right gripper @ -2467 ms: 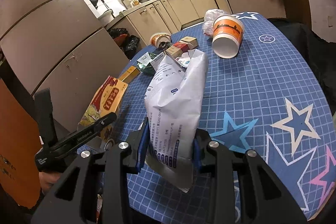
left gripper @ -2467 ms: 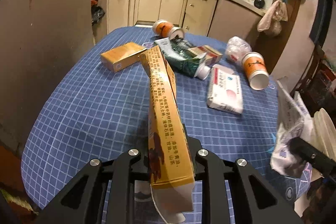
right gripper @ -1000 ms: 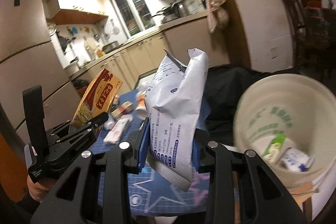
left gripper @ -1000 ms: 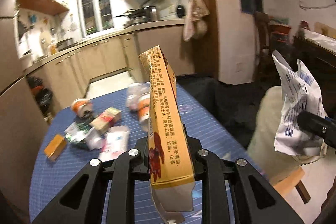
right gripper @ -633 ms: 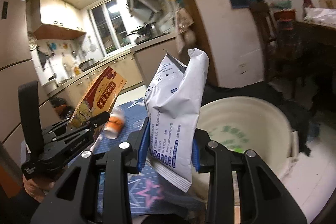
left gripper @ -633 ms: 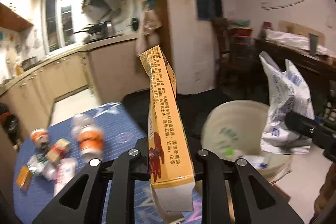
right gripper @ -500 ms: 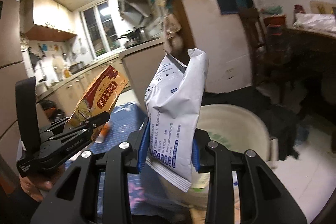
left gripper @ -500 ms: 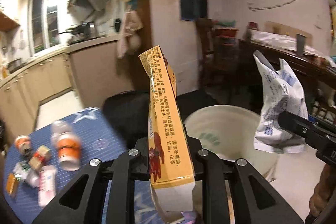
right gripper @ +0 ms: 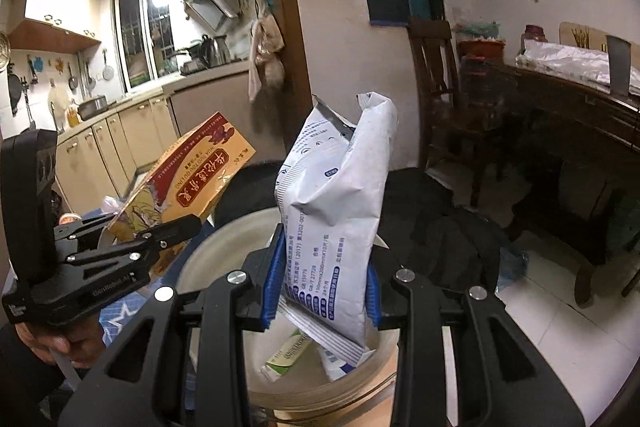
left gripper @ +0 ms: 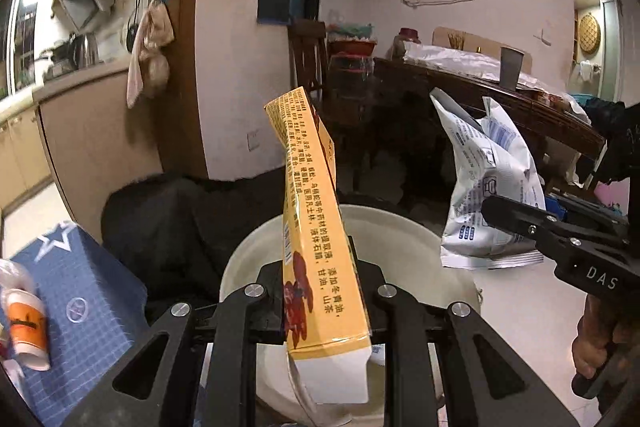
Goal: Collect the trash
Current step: 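Open both tools to drop the box and bag into the bucket, then move both open tools back toward the remaining trash on the table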
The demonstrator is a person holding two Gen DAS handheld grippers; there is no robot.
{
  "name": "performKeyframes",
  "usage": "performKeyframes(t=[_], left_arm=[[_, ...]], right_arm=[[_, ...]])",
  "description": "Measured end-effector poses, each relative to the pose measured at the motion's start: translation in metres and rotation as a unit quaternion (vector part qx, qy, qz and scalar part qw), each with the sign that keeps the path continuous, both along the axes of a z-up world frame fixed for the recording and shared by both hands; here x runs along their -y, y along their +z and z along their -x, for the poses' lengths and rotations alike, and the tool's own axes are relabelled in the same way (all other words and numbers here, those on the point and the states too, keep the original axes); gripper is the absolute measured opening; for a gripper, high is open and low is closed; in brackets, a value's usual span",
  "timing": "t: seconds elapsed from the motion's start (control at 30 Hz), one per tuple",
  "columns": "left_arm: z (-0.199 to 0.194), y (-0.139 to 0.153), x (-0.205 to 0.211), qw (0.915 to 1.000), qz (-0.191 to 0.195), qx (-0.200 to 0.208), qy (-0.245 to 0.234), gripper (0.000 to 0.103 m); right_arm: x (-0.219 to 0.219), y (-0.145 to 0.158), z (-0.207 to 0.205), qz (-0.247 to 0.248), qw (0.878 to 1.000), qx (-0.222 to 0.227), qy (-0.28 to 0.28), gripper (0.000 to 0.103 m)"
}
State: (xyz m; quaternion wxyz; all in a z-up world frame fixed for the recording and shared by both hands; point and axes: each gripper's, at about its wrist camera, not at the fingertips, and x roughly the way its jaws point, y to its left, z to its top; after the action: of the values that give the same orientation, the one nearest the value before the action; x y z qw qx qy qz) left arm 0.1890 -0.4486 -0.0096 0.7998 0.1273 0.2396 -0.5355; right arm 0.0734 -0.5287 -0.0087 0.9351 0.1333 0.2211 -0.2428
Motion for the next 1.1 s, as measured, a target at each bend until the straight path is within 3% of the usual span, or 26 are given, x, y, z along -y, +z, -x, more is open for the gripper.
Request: performKeyframes(t=[0.33,0.43,0.53,0.6,0.9,1.1], left_arm=[[-0.005,-0.016,0.014,0.9997,-0.023,-0.003,-0.007,0.023],[-0.006,-0.018,0.016,0.9995,-0.029,-0.004,-0.013,0.025],[-0.006,-0.017,0.019,0.9994,-0.031,0.010,-0.008,0.034],[-0.008,-0.016,0.018,0.9995,-0.030,0.010,-0.002,0.035],[-0.013,-0.009,-0.004,0.9996,-0.019,0.007,0.017,0.035],[-0.010,-0.005,-0.044,0.9987,-0.019,0.024,0.040,0.035]], right_arm=[[0.010,-0.023,-0.014,-0.021,0.999,-0.028,0.021,0.032],[0.005,-0.023,-0.018,-0.018,0.999,-0.037,0.029,0.036],[0.004,-0.023,-0.019,-0.012,0.999,-0.041,0.025,0.043],[0.006,-0.022,-0.018,-0.021,0.999,-0.035,0.025,0.043],[0.004,-0.016,-0.014,-0.030,0.999,-0.022,0.025,0.043],[-0.028,-0.001,-0.022,-0.020,0.998,-0.004,0.062,0.043]])
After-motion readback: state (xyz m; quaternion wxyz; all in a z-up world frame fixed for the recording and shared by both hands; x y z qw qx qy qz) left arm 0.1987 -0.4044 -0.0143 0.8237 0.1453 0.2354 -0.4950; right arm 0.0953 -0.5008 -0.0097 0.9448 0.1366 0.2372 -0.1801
